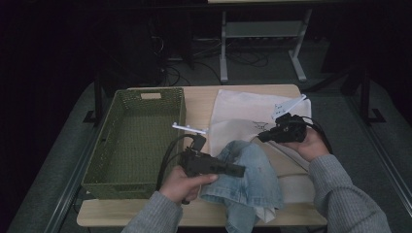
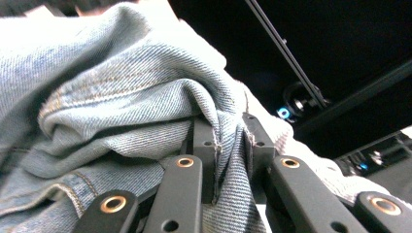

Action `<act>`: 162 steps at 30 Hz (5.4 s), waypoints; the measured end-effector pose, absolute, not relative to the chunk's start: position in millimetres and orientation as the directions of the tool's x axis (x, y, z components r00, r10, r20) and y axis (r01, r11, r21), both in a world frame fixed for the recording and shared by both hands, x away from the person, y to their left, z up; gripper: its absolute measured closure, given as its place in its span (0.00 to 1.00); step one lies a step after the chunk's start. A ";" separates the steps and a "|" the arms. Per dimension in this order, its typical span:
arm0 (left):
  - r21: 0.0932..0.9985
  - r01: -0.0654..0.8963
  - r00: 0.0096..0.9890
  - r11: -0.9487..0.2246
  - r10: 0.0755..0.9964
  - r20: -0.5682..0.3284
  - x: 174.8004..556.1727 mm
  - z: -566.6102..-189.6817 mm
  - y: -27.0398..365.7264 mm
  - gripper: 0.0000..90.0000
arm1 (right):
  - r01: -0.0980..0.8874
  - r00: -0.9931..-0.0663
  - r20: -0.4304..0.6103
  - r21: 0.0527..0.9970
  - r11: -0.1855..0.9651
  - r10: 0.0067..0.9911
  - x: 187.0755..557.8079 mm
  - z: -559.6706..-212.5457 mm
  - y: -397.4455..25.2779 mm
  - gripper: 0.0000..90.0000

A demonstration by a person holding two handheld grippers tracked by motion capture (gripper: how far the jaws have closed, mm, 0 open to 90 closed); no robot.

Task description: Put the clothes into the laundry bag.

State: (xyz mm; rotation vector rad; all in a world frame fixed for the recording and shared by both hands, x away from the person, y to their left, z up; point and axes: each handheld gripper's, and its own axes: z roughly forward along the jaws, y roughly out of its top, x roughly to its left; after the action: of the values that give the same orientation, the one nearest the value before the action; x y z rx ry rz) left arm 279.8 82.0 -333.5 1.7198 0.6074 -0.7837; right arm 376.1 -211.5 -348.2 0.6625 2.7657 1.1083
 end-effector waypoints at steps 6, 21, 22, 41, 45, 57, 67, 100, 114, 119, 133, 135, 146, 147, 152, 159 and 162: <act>0.599 0.751 0.624 -0.279 0.002 -0.781 282.5 -352.2 64.5 0.89 | 0.360 -0.901 0.075 0.681 0.638 0.428 375.9 -347.3 -212.2 0.97; 0.477 0.848 0.528 -0.231 0.294 -0.796 321.4 -418.2 41.7 0.89 | 0.350 -0.903 0.076 0.699 0.624 0.422 369.3 -341.5 -215.2 0.97; 0.477 0.848 0.528 -0.231 0.294 -0.796 321.4 -418.2 41.7 0.89 | 0.350 -0.903 0.076 0.699 0.624 0.422 369.3 -341.5 -215.2 0.97; 0.450 0.888 0.449 -0.097 0.399 -0.800 335.4 -418.0 54.6 0.69 | 0.342 -0.911 0.084 0.700 0.627 0.403 367.9 -345.8 -211.8 0.97; 0.461 0.877 0.471 -0.136 0.435 -0.767 326.8 -402.6 69.6 0.50 | 0.348 -0.908 0.085 0.698 0.626 0.410 367.5 -346.4 -214.4 0.97; 0.372 0.880 0.472 -0.294 0.477 -0.741 309.0 -422.1 59.0 0.29 | 0.348 -0.908 0.080 0.689 0.635 0.410 367.8 -349.3 -210.8 0.97; 0.476 0.872 0.480 -0.114 0.389 -0.786 313.9 -438.9 38.1 0.93 | 0.333 -0.914 0.074 0.698 0.634 0.399 359.6 -349.5 -216.4 0.97; 0.456 0.854 0.515 -0.248 0.524 -0.679 302.0 -443.2 28.9 0.60 | 0.339 -0.921 0.105 0.691 0.639 0.375 354.7 -362.4 -214.6 0.97; 0.523 0.846 0.518 -0.106 0.398 -0.757 317.8 -427.7 20.8 0.96 | 0.310 -0.933 0.103 0.718 0.623 0.345 346.0 -352.2 -216.8 0.97; 0.500 0.857 0.501 -0.123 0.423 -0.755 312.8 -433.4 36.8 0.81 | 0.331 -0.925 0.106 0.699 0.634 0.365 349.9 -358.0 -220.6 0.97; 0.497 0.854 0.483 -0.151 0.585 -0.651 302.8 -424.3 71.5 0.43 | 0.366 -0.909 0.118 0.685 0.630 0.399 352.6 -365.7 -236.1 0.97; 0.479 0.859 0.480 -0.182 0.612 -0.628 303.7 -430.0 67.5 0.40 | 0.373 -0.906 0.124 0.685 0.626 0.404 352.6 -367.2 -237.6 0.97; 0.424 0.888 0.445 -0.180 0.572 -0.689 310.7 -456.6 54.6 0.76 | 0.343 -0.907 0.013 0.606 0.718 0.421 360.1 -380.8 -204.1 0.56; 0.423 0.888 0.445 -0.179 0.565 -0.695 310.8 -457.8 54.5 0.78 | 0.337 -0.908 -0.002 0.589 0.734 0.418 360.9 -382.7 -200.8 0.58; 0.451 0.878 0.464 -0.159 0.515 -0.721 307.1 -458.5 54.7 0.84 | 0.330 -0.914 -0.010 0.560 0.760 0.405 365.6 -387.9 -191.0 0.90; 0.502 0.856 0.503 -0.125 0.426 -0.752 304.1 -443.9 44.8 0.86 | 0.317 -0.932 0.081 0.650 0.690 0.352 360.6 -365.2 -188.1 0.96; 0.525 0.847 0.509 -0.084 0.417 -0.753 306.5 -435.1 40.6 0.86 | 0.282 -0.945 0.069 0.666 0.690 0.319 353.8 -351.7 -181.5 0.96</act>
State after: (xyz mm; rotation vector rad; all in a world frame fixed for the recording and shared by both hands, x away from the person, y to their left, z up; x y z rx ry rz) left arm 306.5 40.6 -435.1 1.7002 1.0806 -0.5104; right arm 353.8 -181.5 -351.7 0.5050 2.8403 1.1065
